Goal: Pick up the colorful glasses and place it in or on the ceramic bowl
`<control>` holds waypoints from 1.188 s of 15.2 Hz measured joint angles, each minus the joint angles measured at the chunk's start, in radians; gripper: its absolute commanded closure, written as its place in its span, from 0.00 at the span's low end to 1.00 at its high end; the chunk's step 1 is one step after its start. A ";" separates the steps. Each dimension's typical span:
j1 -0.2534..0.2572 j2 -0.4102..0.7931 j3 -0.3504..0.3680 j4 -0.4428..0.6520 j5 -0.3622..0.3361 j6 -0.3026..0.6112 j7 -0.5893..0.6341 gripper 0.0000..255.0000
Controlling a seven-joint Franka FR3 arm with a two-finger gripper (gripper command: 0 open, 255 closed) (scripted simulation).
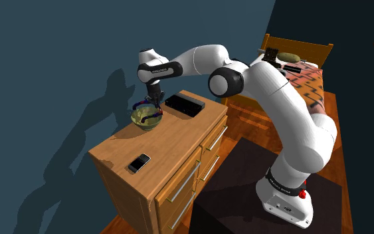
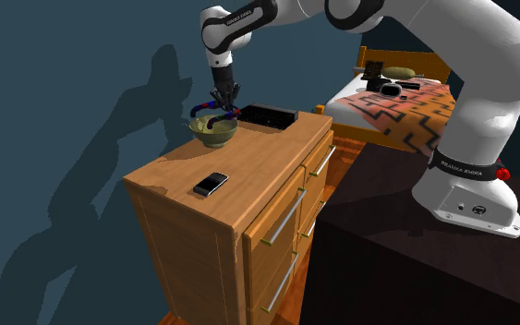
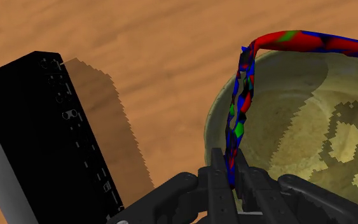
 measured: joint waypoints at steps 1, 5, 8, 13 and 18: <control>0.000 0.000 0.000 0.000 0.000 0.000 0.000 0.00; 0.000 0.000 0.000 0.000 0.000 0.000 0.000 0.00; 0.002 0.002 0.000 0.018 0.001 -0.016 -0.001 0.00; 0.010 -0.010 0.002 0.103 0.005 -0.111 -0.008 0.00; 0.011 -0.007 0.002 0.114 0.005 -0.120 -0.008 0.00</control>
